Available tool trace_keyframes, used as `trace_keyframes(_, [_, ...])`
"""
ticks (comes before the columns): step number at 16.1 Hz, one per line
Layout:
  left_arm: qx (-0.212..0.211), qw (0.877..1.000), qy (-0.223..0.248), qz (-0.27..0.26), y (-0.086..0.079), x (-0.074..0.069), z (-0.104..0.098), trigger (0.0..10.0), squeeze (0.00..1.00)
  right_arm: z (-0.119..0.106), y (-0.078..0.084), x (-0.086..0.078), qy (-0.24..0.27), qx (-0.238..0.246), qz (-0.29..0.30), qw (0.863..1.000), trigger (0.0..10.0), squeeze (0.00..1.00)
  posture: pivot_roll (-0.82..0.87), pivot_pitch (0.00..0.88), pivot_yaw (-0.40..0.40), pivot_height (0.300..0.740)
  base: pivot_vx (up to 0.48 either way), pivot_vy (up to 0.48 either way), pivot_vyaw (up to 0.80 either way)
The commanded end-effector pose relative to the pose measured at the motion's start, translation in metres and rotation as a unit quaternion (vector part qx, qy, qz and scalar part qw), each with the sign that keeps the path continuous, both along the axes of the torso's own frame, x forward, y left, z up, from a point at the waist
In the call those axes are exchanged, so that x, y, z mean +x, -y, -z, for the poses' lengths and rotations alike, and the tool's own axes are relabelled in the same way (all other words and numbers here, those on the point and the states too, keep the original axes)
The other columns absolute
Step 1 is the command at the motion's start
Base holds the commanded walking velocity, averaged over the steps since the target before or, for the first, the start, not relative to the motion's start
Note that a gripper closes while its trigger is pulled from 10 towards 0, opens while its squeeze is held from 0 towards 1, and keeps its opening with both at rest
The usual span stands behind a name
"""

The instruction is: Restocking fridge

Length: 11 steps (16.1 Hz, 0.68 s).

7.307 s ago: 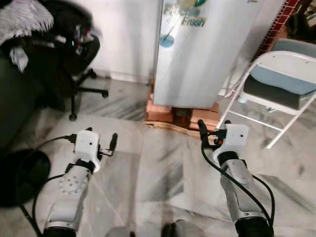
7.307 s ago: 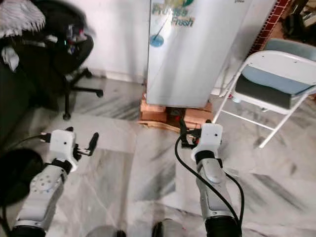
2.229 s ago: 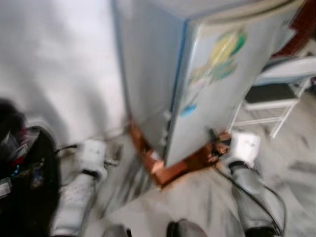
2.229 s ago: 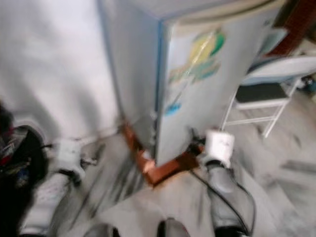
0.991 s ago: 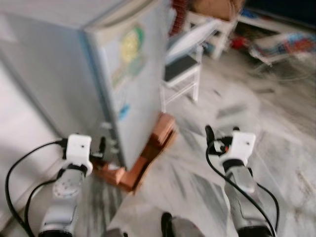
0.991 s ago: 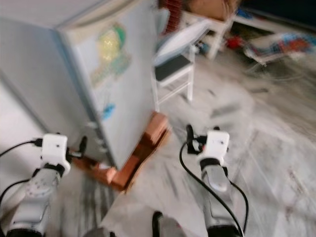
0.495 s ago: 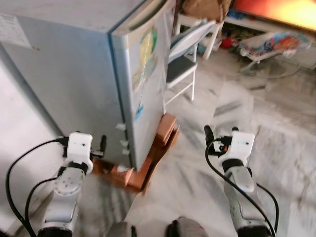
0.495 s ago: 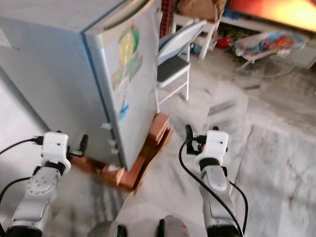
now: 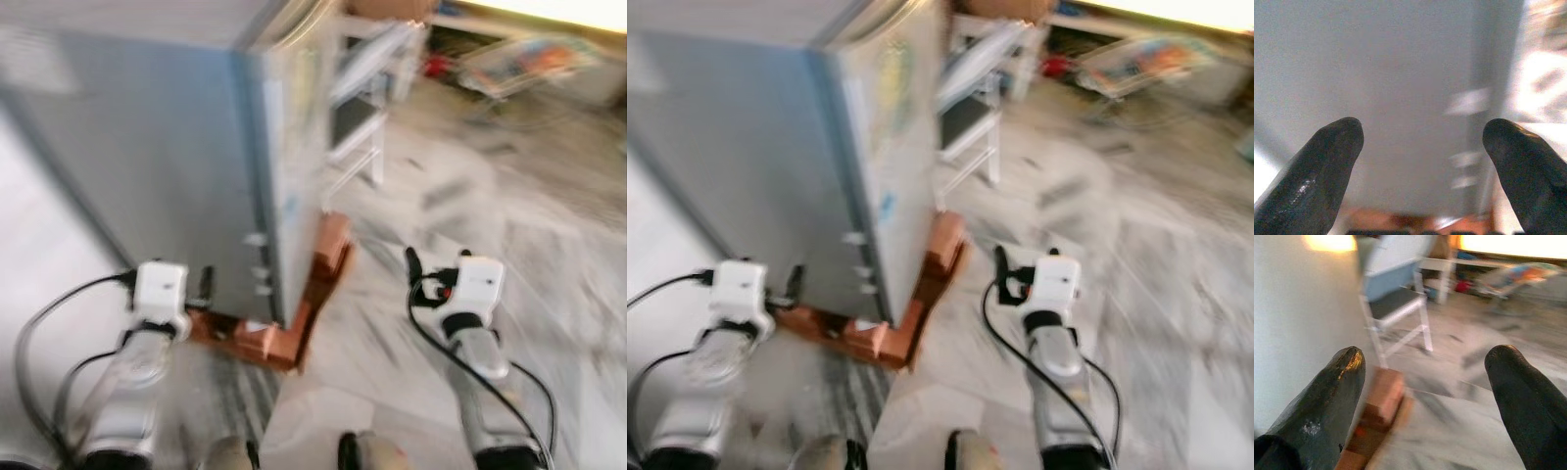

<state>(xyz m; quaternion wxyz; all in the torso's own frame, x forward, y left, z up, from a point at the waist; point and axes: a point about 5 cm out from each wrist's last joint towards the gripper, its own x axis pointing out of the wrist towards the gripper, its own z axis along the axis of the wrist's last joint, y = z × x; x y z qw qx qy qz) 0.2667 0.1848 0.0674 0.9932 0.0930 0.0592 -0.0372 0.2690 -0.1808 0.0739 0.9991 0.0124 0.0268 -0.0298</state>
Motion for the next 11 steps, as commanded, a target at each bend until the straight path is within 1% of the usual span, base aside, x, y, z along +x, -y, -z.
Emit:
trace_keyframes(1, [-0.002, 1.0, 0.003, 0.011, 0.001, 0.001, -0.001, 10.0, 0.0, -0.001, 0.002, 0.001, -0.002, -0.002, 0.001, 1.0, 10.0, 0.0, 0.09, 0.109, -0.043, 0.74, 0.0, 0.0, -0.8])
trace_keyframes(2, [-0.021, 0.999, -0.003, 0.029, 0.004, 0.001, -0.002, 10.0, 0.0, -0.001, 0.001, 0.001, -0.001, -0.002, 0.001, 1.0, 10.0, 0.0, 0.09, 0.109, -0.042, 0.74, 0.0, 0.0, -0.8])
trace_keyframes(4, [-0.014, 0.999, 0.007, 0.028, 0.006, 0.004, -0.004, 10.0, 0.0, -0.002, 0.001, 0.002, 0.0, -0.002, 0.0, 1.0, 10.0, 0.0, 0.09, 0.109, -0.042, 0.74, 0.0, 0.0, -0.8])
trace_keyframes(8, [-0.016, 0.999, 0.008, 0.027, 0.008, 0.01, -0.005, 10.0, 0.0, -0.002, 0.001, 0.002, -0.001, -0.005, -0.001, 1.0, 10.0, 0.0, 0.08, 0.112, -0.049, 0.74, 0.0, 0.0, -0.8])
trace_keyframes(10, [-0.018, 1.0, 0.011, 0.02, 0.009, 0.018, -0.006, 10.0, 0.0, -0.003, 0.0, 0.002, -0.003, -0.005, -0.008, 1.0, 10.0, 0.0, 0.07, 0.121, -0.065, 0.74, 0.0, 0.0, -0.6])
trace_keyframes(11, [-0.016, 1.0, 0.015, 0.008, 0.006, 0.027, -0.008, 10.0, 0.0, -0.003, -0.003, 0.001, -0.007, -0.009, -0.021, 1.0, 10.0, 0.0, 0.06, 0.129, -0.074, 0.74, 0.0, 0.0, 0.0])
